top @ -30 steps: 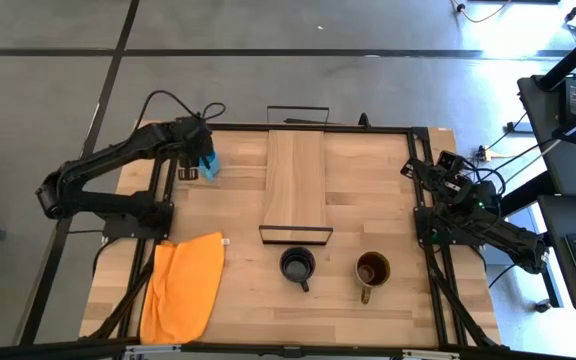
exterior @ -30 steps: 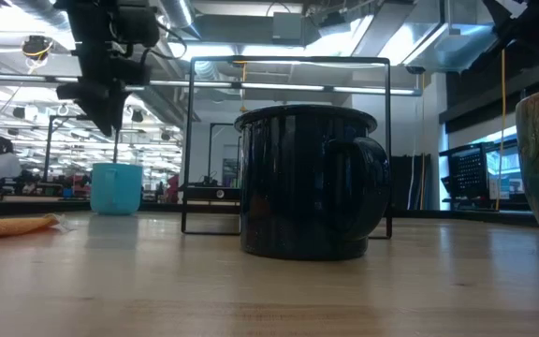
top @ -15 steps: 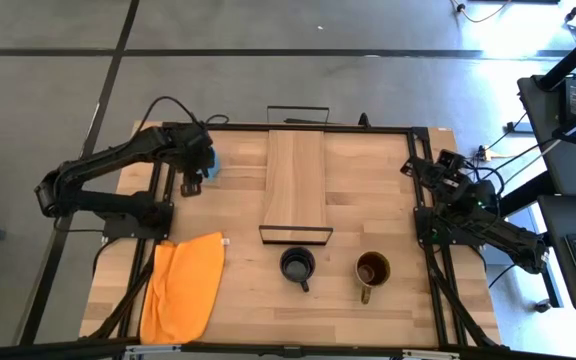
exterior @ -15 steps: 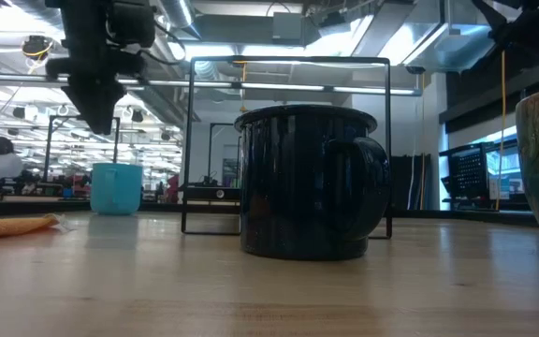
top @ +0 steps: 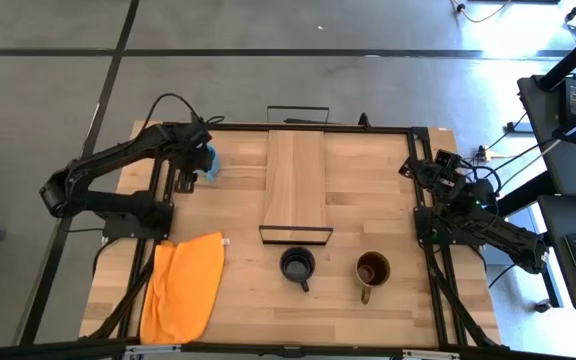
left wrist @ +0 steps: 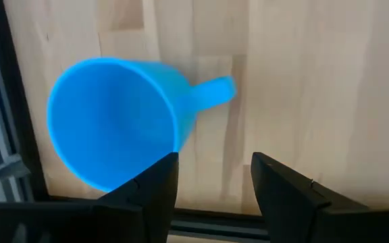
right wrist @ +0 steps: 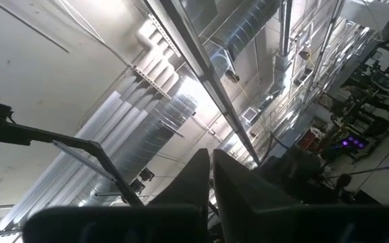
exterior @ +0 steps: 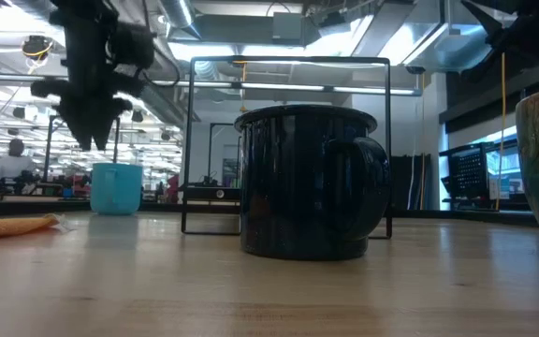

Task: Stack small to large cups/mugs on shelf
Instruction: Put the blue mug on the shelf

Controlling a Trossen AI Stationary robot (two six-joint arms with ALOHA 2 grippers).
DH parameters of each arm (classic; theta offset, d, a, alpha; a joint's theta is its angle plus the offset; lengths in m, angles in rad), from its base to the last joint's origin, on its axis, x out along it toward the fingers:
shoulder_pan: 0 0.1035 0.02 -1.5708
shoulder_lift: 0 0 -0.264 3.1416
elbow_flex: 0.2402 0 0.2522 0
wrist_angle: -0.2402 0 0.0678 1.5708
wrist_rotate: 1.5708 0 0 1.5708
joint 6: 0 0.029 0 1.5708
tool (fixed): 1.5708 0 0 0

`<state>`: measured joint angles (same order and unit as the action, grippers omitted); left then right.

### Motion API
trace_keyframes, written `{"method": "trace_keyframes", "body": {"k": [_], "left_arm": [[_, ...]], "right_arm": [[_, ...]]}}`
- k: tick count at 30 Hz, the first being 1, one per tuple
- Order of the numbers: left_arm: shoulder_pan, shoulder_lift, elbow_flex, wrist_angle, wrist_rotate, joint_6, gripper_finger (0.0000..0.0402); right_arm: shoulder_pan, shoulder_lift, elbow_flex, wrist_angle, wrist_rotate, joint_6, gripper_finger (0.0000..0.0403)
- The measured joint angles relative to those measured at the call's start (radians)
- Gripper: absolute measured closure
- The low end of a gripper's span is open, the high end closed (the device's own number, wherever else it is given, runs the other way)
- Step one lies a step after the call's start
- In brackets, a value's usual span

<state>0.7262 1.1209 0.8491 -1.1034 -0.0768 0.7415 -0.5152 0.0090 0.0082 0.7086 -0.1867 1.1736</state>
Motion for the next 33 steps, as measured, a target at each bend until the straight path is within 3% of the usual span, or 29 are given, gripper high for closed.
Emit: {"method": "trace_keyframes", "body": {"k": [13,22,27,33], "left_arm": [[0.092,0.013,-0.104,0.181,0.043,0.057,0.0222],[0.094,0.013,-0.160,0.217,-0.024,-0.064,0.0226],[0.094,0.013,-0.160,0.217,-0.010,-0.132,0.0256],[0.093,0.013,-0.160,0.217,0.009,-0.146,0.0327]], "right_arm": [[0.000,0.000,0.000,-0.004,0.001,0.004,0.0379],[0.000,0.000,0.000,-0.044,0.009,0.002,0.0379],[0.000,0.000,0.000,-0.083,0.011,0.002,0.0379],[0.000,0.000,0.000,-0.094,0.038,0.003,0.0379]]}}
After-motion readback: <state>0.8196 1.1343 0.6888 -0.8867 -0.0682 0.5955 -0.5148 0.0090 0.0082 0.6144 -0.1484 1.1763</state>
